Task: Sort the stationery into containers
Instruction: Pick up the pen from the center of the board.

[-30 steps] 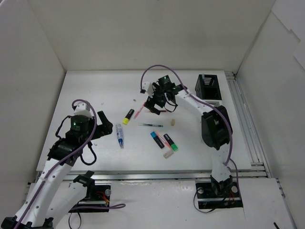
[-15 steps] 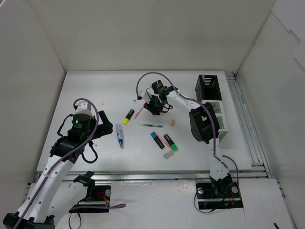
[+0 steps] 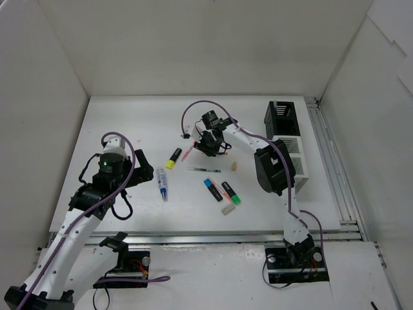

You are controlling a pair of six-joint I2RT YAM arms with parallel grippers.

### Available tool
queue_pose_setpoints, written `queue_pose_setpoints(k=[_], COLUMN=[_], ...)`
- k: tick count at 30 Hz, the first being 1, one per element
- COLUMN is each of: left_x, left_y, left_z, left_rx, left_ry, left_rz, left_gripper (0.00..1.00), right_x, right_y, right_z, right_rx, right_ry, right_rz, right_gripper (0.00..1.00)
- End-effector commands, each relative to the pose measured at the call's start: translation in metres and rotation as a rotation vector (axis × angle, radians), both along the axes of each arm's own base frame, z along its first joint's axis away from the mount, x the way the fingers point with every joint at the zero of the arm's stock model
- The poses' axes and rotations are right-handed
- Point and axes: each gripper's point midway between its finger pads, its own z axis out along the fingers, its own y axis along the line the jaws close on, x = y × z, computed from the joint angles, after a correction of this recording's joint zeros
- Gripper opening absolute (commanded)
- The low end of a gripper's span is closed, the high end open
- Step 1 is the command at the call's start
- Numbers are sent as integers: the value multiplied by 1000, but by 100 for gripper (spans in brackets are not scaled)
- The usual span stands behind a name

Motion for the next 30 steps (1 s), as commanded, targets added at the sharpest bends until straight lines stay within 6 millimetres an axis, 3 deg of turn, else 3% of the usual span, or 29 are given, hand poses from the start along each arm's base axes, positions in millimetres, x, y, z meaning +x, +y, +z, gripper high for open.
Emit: queue_pose_setpoints(k=[1,5,8,12,15,18,21,24,26,27,29,30], left_x=[13,12,13,11,14,22,34,47,58,61,72,75], left_y=[-4,-6,-8,-7,-9,-11,-14,-26,-31,-33,-39,-40], left_z=[25,25,27,34,37,42,45,48,52,53,58,59], left_rx=[-16,-24,-30,-30,-36,-32,-17,-20,-17,-11,-12,-10], left_ry=[-83,-87,-105,-113,-127,-132,-129,-127,-124,-128,-139,-143], left_rz=[-14,-22,-37,-36,-39,-44,-50,-103,-118,-130,-145,-152], left_gripper=[99,99,99,99,99,99,99,99,99,99,99,99], right_x=[2,-4,-5,-7,-12,-13,-12,-9,-7,-5,5,8], right_y=[8,10,11,10,4,-5,-13,-16,-16,-19,-25,-31], right_z=[9,-4,-7,-8,-3,15,49,109,134,160,181,202], right_rx=[-37,-102,-123,-133,-131,-116,-26,129,224,270,323,349], right_ry=[-46,-47,-50,-40,-35,-50,-65,-114,-145,-200,-269,-321], right_rz=[24,45,51,52,57,49,39,17,1,-7,-53,-76], right_gripper=[28,17,16,0,0,0,0,0,0,0,0,0])
